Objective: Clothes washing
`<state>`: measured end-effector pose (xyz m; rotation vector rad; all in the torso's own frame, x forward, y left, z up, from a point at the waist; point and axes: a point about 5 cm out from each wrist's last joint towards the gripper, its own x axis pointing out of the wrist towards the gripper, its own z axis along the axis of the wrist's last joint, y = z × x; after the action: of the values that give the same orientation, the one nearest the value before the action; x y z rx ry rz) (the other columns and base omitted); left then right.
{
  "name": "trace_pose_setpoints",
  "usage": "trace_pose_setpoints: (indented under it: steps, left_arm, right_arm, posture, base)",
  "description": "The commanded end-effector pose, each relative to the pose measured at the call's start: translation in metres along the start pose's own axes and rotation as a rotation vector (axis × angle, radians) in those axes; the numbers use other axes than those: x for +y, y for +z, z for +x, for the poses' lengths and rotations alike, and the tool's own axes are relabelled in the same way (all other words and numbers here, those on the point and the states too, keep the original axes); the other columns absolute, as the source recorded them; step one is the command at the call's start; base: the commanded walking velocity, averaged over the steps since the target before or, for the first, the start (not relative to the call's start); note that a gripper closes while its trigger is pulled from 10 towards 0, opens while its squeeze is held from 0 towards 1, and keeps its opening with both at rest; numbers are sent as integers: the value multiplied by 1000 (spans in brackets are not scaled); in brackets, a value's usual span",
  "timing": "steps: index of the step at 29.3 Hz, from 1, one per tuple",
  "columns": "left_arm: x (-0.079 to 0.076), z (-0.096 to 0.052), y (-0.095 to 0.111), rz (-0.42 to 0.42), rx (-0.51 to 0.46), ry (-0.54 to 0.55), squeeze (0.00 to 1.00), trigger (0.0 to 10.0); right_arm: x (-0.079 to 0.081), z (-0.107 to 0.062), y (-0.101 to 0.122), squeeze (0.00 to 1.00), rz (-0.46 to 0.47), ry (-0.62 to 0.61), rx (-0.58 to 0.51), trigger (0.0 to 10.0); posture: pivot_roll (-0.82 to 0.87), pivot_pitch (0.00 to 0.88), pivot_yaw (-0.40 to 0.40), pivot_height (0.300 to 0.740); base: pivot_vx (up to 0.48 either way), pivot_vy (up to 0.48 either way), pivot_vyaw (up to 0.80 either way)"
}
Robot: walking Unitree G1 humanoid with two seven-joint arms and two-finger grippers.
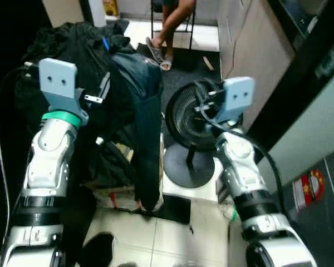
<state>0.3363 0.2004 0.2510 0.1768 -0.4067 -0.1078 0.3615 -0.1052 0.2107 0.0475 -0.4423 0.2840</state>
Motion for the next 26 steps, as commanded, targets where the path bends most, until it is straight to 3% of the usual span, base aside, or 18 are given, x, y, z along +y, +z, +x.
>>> trace_pose_setpoints:
  steps: [1, 3, 5, 6, 8, 11, 13, 15, 18, 21, 23, 26]
  left_arm:
    - [2, 0, -1, -4, 11, -2, 0, 10000]
    - [3, 3, 6, -13, -8, -4, 0, 10000]
    - [7, 14, 27, -49, -66, 1, 0, 10000]
    - [7, 14, 27, -49, -66, 1, 0, 10000]
    - [9, 22, 47, -71, -126, -1, 0, 10000]
    - [8, 26, 57, -100, -156, -11, 0, 10000]
    - [5, 33, 78, -109, -221, -34, 0, 10000]
    - [3, 35, 85, -106, -240, -45, 0, 10000]
    - [-5, 36, 92, -79, -267, -88, 0, 10000]
    - [-8, 35, 88, -50, -241, -114, 0, 10000]
    - [-5, 34, 79, -58, -176, -123, 0, 10000]
    - [2, 33, 69, -80, -95, -116, 0, 10000]
  right_arm:
    - [2, 1, 3, 0, 19, 3, -14, 10000]
    - [0, 4, 13, 0, 16, -2, -52, 10000]
    - [-3, 15, 47, 0, 5, -7, -183, 10000]
    - [-3, 15, 47, 0, 5, -7, -183, 10000]
    - [-3, 21, 74, 0, -1, 0, -283, 10000]
    - [-3, 25, 85, 0, -7, 5, -320, 10000]
    - [0, 30, 109, 0, -11, 20, -404, 10000]
    - [1, 32, 117, 0, -12, 24, -430, 10000]
    - [5, 33, 124, 0, -7, 60, -457, 10000]
    - [9, 32, 110, 0, -1, 120, -385, 10000]
    - [10, 33, 93, 0, -48, 138, -294, 10000]
    - [10, 37, 86, 0, -127, 143, -240, 10000]
  posture:
    - [99, 44, 42, 740]
    - [97, 45, 43, 740]
    - [96, 45, 43, 740]
    - [96, 45, 43, 740]
    - [96, 45, 43, 740]
    - [94, 44, 44, 740]
    - [93, 41, 44, 740]
    - [93, 41, 44, 740]
    - [94, 32, 44, 740]
    - [92, 29, 46, 740]
    - [94, 26, 47, 740]
    - [94, 25, 46, 740]
  base:
    - [469, 0, 0]
    - [469, 0, 0]
    - [371, 0, 0]
    - [277, 0, 0]
    - [139, 0, 0]
    - [0, 0, 0]
    - [0, 0, 0]
    - [0, 0, 0]
    - [0, 0, 0]
    - [0, 0, 0]
    - [0, 0, 0]
    - [0, 0, 0]
